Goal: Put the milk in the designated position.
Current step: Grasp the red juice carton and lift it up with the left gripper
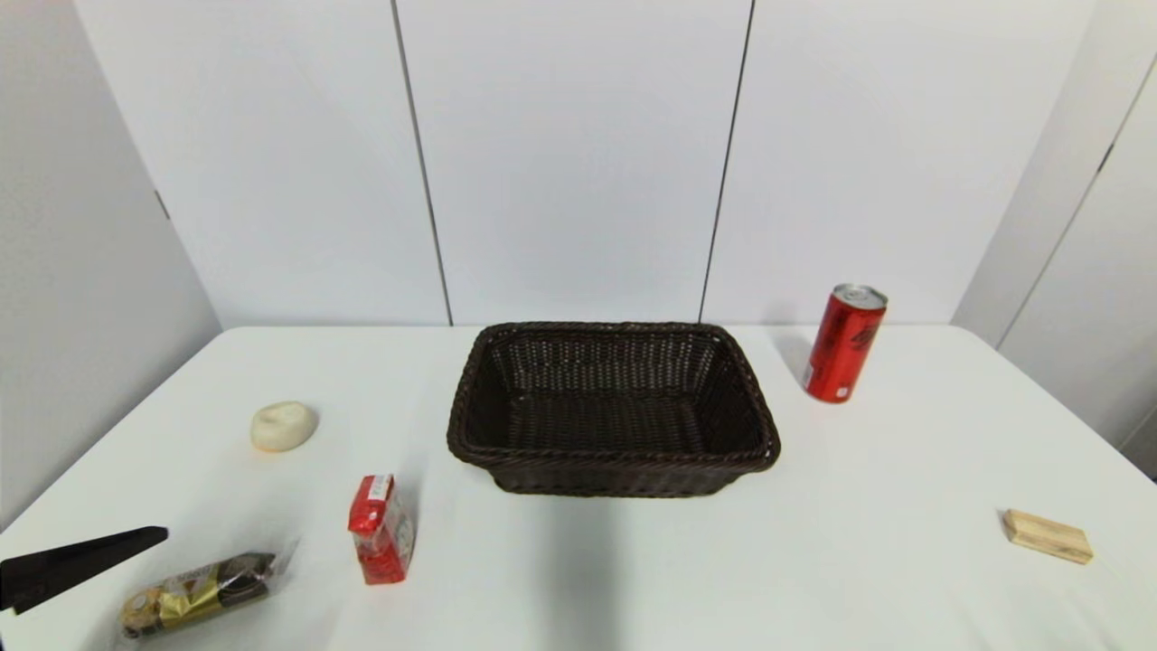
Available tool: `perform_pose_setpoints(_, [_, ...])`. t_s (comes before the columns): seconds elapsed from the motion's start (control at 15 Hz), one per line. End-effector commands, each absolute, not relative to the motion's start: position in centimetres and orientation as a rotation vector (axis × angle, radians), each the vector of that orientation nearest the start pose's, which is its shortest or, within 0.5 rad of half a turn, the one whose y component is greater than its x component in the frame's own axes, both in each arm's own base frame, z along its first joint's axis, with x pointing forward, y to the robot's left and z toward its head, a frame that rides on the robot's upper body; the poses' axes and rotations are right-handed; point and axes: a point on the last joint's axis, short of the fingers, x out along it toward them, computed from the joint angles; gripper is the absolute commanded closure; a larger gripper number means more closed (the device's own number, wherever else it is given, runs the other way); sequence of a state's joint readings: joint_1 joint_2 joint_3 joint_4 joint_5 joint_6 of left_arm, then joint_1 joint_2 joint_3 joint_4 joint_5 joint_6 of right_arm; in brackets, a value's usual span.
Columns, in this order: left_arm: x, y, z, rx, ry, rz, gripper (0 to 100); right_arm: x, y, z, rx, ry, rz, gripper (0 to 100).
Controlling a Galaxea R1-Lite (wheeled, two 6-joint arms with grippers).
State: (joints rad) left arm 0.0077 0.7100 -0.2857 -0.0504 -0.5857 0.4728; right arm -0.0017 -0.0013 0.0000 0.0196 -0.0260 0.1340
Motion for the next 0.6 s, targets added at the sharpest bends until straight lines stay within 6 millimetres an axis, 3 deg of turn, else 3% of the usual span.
perform_pose_setpoints(0.07, [11.5, -1.5, 15.6, 0.373, 0.316, -0.888, 0, -2.3, -0.1, 7.3, 0.135, 0.018, -0.029, 0])
perform_pose_setpoints(0.33, [13.5, -1.5, 15.6, 0.377, 0.296, -0.907, 0, -2.3, -0.1, 7.3, 0.135, 0.018, -0.029, 0])
perform_pose_setpoints(0.6, [15.2, -1.6, 14.2, 0.361, 0.303, -0.973, 0, -2.3, -0.1, 7.3, 0.135, 0.018, -0.029, 0])
